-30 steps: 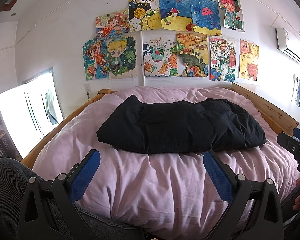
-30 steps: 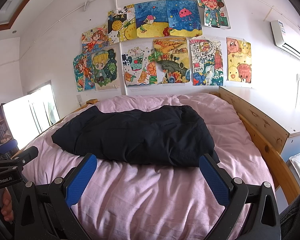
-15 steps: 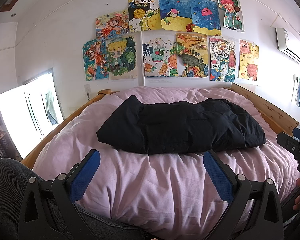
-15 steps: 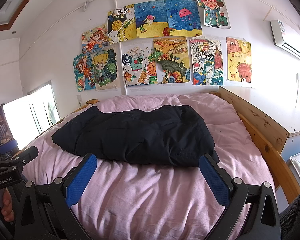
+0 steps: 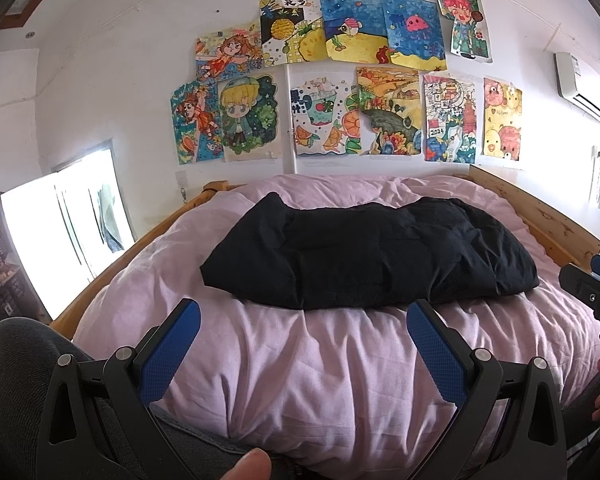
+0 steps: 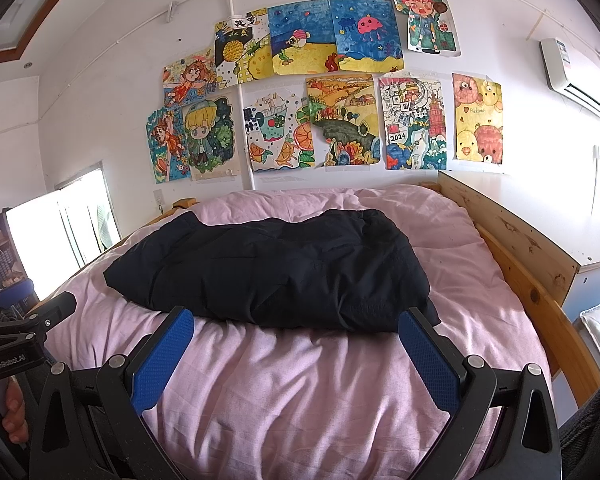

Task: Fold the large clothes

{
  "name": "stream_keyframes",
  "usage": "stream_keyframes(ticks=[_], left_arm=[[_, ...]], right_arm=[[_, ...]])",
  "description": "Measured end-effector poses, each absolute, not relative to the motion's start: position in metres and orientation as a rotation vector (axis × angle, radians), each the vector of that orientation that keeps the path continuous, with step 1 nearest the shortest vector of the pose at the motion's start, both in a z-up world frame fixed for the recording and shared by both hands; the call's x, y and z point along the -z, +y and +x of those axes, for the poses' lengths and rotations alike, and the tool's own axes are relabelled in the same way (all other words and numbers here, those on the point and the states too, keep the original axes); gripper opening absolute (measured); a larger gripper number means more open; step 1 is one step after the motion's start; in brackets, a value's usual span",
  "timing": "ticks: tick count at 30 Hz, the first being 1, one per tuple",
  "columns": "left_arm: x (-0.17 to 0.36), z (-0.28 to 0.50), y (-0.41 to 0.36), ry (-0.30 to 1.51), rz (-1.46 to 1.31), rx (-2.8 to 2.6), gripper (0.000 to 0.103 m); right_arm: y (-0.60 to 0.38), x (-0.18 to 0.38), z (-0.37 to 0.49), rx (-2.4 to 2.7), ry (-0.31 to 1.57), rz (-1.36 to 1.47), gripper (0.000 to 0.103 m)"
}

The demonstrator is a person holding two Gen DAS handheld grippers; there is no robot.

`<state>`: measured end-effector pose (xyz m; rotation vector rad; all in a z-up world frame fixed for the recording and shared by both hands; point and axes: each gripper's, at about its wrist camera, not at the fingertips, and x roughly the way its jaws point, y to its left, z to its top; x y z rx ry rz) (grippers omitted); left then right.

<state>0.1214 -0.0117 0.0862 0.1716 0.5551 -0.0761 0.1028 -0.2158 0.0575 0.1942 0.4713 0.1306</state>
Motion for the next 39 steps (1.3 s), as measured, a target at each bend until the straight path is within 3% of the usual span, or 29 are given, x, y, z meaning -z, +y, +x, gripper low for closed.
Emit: stream_keyframes(ticks=[39], left_arm=[[-0.0844, 0.1255, -0.0039, 0.55, 0.175, 0.066, 0.101]], right_arm=[[-0.2164, -0.0589, 0.1024, -0.13, 0.472, 0.196, 0.103]])
